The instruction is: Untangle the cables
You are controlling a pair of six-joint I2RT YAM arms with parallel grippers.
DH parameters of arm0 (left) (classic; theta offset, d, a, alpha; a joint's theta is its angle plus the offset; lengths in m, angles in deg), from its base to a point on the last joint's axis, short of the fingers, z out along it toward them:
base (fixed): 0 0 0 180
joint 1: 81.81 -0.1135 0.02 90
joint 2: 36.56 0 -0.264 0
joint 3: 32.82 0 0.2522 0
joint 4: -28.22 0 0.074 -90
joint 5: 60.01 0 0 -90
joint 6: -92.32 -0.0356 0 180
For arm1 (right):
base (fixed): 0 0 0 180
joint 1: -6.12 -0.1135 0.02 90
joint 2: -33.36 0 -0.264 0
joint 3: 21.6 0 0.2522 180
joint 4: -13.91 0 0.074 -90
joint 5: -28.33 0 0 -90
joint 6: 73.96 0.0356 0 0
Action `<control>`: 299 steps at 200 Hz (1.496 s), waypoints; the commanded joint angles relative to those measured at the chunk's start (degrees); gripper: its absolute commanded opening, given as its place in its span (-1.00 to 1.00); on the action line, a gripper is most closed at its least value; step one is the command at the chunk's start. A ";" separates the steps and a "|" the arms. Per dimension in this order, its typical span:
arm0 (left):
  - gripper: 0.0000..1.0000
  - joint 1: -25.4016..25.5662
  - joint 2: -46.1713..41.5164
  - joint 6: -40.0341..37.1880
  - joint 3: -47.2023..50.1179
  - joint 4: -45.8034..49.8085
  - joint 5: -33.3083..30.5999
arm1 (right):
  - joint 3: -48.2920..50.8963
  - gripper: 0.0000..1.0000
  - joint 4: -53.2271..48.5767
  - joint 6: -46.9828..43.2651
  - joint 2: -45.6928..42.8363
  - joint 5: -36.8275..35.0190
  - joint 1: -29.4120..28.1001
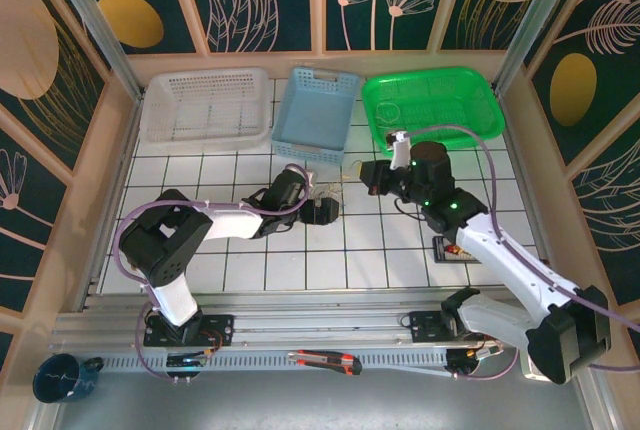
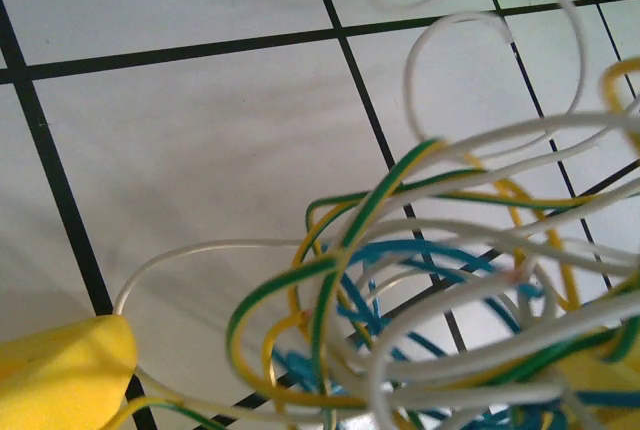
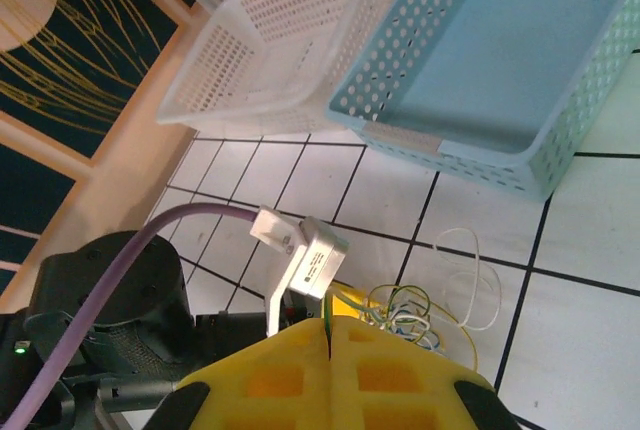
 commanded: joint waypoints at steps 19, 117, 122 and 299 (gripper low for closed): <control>0.98 -0.51 0.07 -0.80 1.19 4.67 -1.49 | -1.02 -1.00 -0.17 1.20 -4.07 1.71 2.87; 0.98 -0.56 -9.25 -3.95 -1.46 8.58 -0.36 | -0.41 -1.00 0.02 2.64 -4.31 6.48 5.00; 0.97 -0.60 -9.79 -4.81 -1.54 8.59 -0.26 | -0.35 -1.00 -0.15 2.58 -4.26 6.69 4.95; 0.97 0.04 -6.52 -13.14 -1.90 -12.69 9.10 | -3.07 -1.00 8.68 8.64 2.87 9.45 -5.18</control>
